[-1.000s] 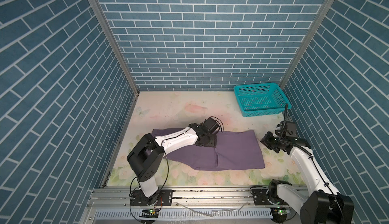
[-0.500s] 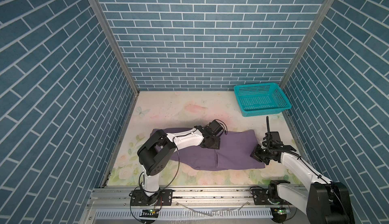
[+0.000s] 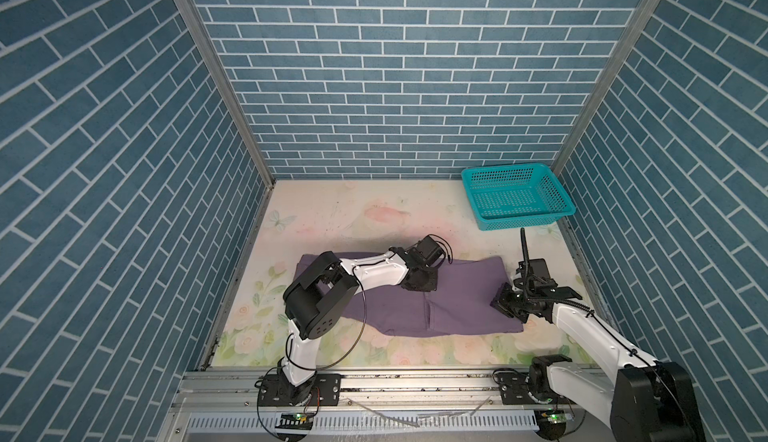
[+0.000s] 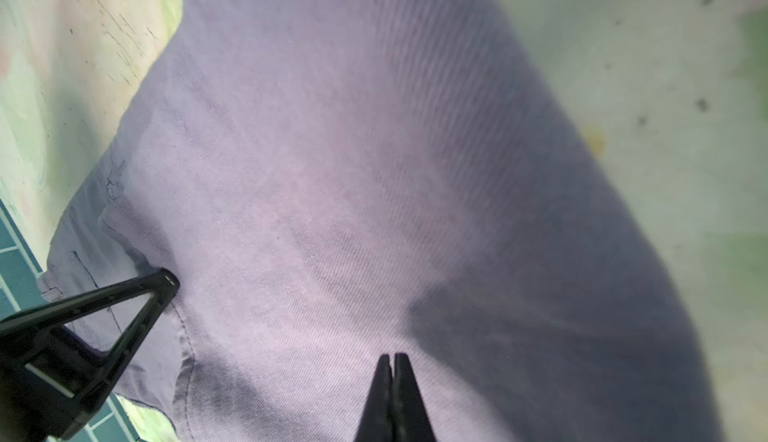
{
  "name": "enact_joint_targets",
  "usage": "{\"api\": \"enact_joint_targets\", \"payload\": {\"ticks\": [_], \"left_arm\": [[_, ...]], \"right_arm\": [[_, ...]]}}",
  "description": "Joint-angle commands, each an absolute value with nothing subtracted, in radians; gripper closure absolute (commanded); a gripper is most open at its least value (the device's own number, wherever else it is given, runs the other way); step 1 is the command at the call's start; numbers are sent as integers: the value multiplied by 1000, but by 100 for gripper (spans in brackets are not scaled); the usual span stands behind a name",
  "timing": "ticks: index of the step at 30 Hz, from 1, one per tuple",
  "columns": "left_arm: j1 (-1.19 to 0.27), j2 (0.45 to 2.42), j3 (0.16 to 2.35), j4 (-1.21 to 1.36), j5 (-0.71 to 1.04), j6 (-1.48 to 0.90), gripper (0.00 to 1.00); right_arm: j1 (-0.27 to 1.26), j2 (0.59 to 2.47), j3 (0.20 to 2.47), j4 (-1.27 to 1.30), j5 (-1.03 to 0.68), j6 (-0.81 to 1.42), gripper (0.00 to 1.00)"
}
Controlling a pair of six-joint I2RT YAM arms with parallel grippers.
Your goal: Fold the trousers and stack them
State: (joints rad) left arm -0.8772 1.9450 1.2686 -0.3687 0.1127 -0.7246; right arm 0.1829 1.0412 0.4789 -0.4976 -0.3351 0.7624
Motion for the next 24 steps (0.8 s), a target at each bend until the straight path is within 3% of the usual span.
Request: {"api": "enact_joint_targets", "payload": {"ticks": [1,4,11,22,24], "left_arm": [[-878,1949,1310,-386,125,-718,95],[-876,1928,1342,-428,125,-712,100],[-869,1864,1414,-576,76,-690,100],[-773,1804,1307,-583,83,-706,100],[-766,1819,1312,-573,85,-701,91]], "right_arm": [[175,1002,546,-571,-277,757,100],[147,978,573,-618,-268,733,100],[78,942,598,-674,-288,696,100],[73,972,550,-630,-312,701,100],[73,976,545,-626,-311,701,100]]}}
